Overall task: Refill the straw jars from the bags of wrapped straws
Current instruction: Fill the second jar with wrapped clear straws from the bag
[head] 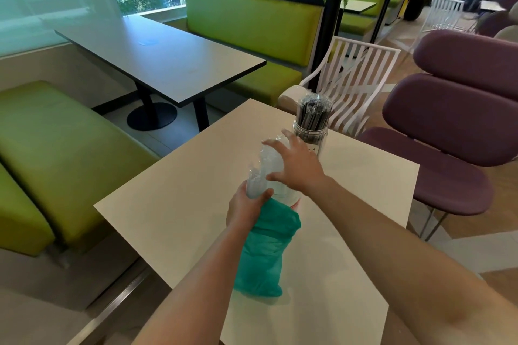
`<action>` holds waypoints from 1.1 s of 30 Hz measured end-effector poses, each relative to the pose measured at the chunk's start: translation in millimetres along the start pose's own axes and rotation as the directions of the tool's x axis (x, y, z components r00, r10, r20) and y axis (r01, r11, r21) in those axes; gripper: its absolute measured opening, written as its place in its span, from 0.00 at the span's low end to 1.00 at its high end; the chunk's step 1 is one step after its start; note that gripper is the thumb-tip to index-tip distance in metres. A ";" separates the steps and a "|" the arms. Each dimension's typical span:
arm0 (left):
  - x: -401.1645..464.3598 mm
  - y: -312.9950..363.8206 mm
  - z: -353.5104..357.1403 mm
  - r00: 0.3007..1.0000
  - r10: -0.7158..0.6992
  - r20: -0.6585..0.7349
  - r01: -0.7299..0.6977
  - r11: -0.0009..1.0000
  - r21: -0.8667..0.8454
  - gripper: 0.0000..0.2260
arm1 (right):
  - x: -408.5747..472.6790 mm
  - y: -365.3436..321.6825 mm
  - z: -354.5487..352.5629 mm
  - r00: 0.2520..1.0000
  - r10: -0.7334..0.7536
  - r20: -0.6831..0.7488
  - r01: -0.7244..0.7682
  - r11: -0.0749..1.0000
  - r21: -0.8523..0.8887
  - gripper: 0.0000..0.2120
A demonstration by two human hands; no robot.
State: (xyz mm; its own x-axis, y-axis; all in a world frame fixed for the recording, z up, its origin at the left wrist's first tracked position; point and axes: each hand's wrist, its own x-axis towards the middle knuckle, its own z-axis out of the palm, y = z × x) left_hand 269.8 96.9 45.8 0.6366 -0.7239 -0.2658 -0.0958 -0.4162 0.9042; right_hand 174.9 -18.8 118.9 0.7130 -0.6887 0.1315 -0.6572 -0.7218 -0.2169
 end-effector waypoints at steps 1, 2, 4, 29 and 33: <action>0.0 0.1 -0.1 1.000 -0.005 0.003 0.005 1.000 0.004 0.28 | 3.5 0.9 -1.3 0.998 0.021 0.052 -0.023 0.999 0.031 0.36; 0.3 -0.1 0.0 1.000 -0.007 0.005 0.007 1.000 0.012 0.29 | 5.9 2.1 -1.4 0.996 0.037 0.082 -0.042 0.997 0.063 0.37; 0.2 0.2 0.5 1.000 -0.011 0.010 0.011 1.000 0.026 0.31 | 7.7 2.9 -2.4 0.994 0.050 0.092 -0.061 0.991 0.120 0.34; -1.2 6.0 1.9 0.999 -0.036 -0.012 0.037 0.996 0.080 0.30 | -17.8 18.1 4.1 0.995 -0.098 0.031 0.092 0.983 0.160 0.23; -3.5 7.3 0.3 1.000 -0.017 0.006 0.017 0.999 0.042 0.30 | -25.0 8.3 1.5 0.981 -0.067 -0.181 0.088 0.990 0.110 0.21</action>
State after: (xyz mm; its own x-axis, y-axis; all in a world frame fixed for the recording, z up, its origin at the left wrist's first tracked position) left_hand 266.6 96.2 53.2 0.6335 -0.7202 -0.2829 -0.1176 -0.4510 0.8847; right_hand 151.9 -7.5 112.3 0.6996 -0.6395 0.3187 -0.5608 -0.7679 -0.3096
